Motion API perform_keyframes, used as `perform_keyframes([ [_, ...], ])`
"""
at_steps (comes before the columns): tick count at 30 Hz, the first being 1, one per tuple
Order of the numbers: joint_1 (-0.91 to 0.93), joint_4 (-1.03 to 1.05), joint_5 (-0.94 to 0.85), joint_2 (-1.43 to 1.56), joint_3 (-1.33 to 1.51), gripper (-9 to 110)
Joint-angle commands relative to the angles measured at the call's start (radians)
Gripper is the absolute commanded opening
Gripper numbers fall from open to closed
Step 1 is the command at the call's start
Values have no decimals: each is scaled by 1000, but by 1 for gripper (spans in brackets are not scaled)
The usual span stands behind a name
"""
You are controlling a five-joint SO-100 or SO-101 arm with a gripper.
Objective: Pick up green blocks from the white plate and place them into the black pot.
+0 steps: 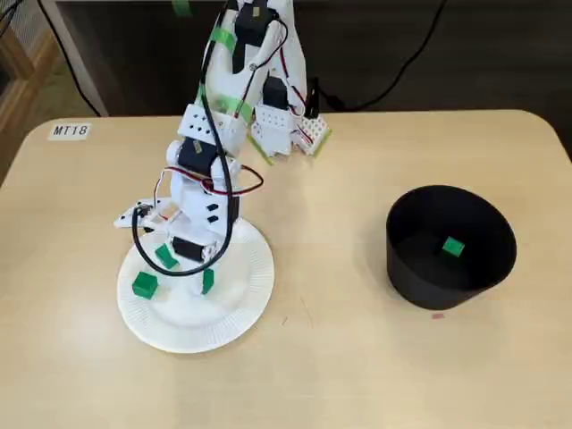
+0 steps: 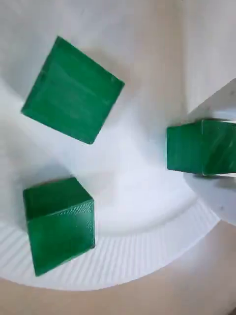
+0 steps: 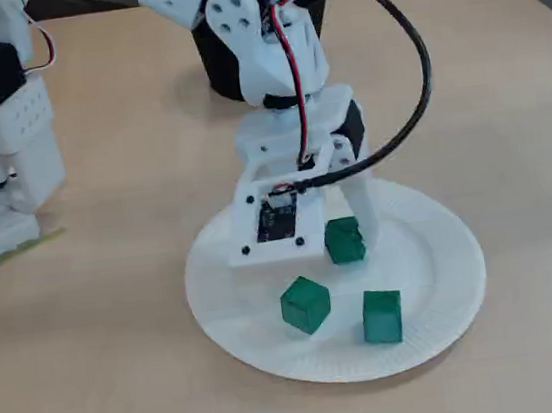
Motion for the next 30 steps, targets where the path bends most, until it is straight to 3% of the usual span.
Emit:
perform_keyframes([
  [1,12,29,-15,183,-38,-2],
  [7,-124,167,41,503,-41,-2],
  [14,-589,233,83,723,-3,-2],
  [20,-920,-169,143,861,337,-2],
  [26,-966,-431,144,810,548,-2],
  [30,-968,-479,133,746,557,-2],
])
